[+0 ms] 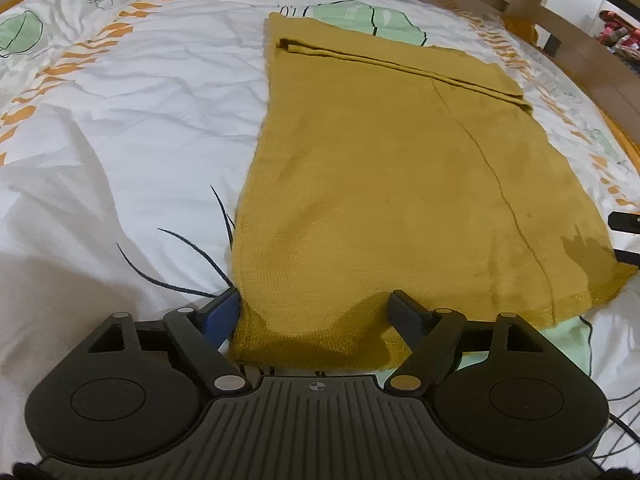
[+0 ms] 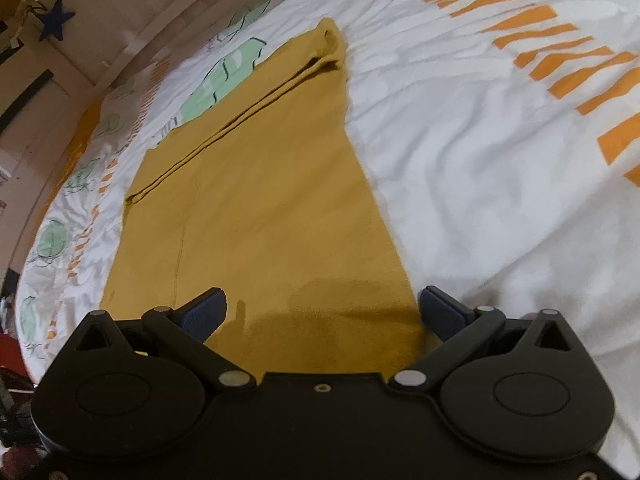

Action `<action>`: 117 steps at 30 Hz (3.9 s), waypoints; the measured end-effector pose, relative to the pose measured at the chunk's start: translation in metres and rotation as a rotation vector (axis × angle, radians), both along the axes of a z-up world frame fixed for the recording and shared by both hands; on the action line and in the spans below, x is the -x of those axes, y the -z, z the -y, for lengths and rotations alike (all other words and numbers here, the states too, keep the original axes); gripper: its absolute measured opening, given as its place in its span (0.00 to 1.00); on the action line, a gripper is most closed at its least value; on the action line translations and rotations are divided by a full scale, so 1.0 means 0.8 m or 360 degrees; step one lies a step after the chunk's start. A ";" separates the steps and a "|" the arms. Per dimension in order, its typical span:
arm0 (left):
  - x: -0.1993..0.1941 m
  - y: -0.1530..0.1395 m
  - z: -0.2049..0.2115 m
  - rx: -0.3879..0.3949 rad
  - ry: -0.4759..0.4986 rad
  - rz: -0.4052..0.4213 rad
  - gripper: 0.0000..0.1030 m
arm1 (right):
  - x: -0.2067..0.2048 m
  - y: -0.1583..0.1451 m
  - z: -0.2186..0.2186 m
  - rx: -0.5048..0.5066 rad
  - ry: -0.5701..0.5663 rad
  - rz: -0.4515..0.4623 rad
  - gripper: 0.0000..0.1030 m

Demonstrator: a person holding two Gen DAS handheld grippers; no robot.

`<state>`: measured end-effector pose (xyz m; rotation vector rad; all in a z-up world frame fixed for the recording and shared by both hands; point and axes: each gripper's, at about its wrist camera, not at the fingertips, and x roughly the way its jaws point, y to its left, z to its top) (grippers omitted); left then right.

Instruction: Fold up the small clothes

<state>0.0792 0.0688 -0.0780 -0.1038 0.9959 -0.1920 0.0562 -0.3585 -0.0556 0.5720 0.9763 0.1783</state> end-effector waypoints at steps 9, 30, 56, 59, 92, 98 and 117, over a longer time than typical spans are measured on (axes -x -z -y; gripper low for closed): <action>0.002 -0.003 -0.007 0.0100 0.0021 -0.0005 0.75 | 0.016 -0.009 0.017 -0.0165 -0.0106 0.0030 0.92; 0.002 -0.003 -0.008 0.0143 0.0029 -0.0006 0.74 | -0.005 0.004 0.049 -0.0254 -0.0186 -0.0055 0.79; -0.002 -0.006 -0.011 0.0340 0.0032 0.0037 0.54 | 0.001 0.006 0.042 -0.0398 -0.0311 0.0066 0.72; -0.003 -0.004 -0.007 0.0289 0.0026 0.0017 0.53 | 0.002 0.003 0.039 -0.0364 -0.0327 0.0064 0.69; -0.083 -0.076 -0.067 0.0756 -0.0339 0.0395 0.08 | -0.054 -0.042 0.051 -0.0696 0.0053 0.0486 0.12; -0.155 -0.108 -0.064 0.0726 -0.0324 0.0563 0.08 | -0.137 -0.058 0.054 -0.0677 0.0096 0.0604 0.12; -0.353 -0.065 -0.033 0.0366 -0.0246 0.0517 0.08 | -0.337 0.028 0.049 -0.0450 0.0327 0.0393 0.12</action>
